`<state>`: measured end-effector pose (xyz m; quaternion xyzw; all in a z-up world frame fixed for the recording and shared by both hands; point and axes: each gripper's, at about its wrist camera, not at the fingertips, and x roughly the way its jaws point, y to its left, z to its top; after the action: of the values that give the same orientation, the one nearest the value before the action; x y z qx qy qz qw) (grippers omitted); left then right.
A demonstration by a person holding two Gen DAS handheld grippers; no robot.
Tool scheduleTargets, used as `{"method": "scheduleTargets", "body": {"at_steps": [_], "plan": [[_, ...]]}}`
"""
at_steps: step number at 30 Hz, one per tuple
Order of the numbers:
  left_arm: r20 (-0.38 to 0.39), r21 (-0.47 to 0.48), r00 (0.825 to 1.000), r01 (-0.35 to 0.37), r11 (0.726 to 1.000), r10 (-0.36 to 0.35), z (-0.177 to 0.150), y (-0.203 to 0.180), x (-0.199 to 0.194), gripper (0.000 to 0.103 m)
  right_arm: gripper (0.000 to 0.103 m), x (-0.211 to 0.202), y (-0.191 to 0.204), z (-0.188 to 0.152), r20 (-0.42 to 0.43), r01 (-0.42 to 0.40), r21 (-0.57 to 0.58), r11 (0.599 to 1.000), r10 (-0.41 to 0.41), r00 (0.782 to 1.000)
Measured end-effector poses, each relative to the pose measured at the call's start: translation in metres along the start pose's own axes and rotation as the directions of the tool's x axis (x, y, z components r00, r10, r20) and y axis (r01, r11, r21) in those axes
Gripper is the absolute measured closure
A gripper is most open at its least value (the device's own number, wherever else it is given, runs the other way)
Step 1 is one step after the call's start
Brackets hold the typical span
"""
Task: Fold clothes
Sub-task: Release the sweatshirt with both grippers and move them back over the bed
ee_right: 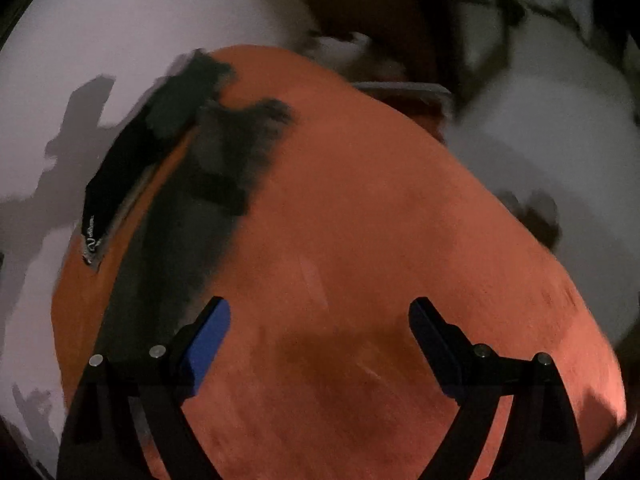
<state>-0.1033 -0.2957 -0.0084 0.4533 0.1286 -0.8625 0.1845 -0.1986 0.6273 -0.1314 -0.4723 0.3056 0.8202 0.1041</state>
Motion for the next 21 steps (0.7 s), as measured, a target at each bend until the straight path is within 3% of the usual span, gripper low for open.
{"method": "scheduleTargets", "body": {"at_steps": [2, 7, 13, 16, 21], "plan": [[-0.02, 0.004, 1.0, 0.019, 1.0, -0.019, -0.01, 0.003, -0.01, 0.042, 0.013, -0.015, -0.017, -0.012, 0.013, 0.014, 0.023, 1.0, -0.014, 1.0], [-0.055, -0.147, 0.995, 0.072, 0.986, -0.081, -0.04, 0.041, -0.031, 0.042, 0.013, -0.055, -0.023, -0.028, 0.029, -0.012, 0.048, 0.999, 0.011, 1.0], [-0.138, -0.352, 0.977, 0.105, 0.93, -0.162, -0.122, 0.119, -0.055, 0.042, 0.013, -0.112, -0.031, -0.053, -0.008, -0.065, 0.004, 0.998, 0.065, 0.998], [-0.168, -0.376, 0.971, 0.095, 0.922, -0.168, -0.166, 0.139, -0.068, 0.042, 0.013, -0.135, -0.062, -0.074, -0.015, -0.065, -0.003, 0.998, 0.065, 0.998], [-0.172, -0.405, 0.96, 0.136, 0.904, -0.222, -0.2, 0.149, -0.069, 0.042, 0.013, -0.165, -0.129, -0.122, 0.007, -0.003, 0.023, 1.0, 0.003, 1.0]]}}
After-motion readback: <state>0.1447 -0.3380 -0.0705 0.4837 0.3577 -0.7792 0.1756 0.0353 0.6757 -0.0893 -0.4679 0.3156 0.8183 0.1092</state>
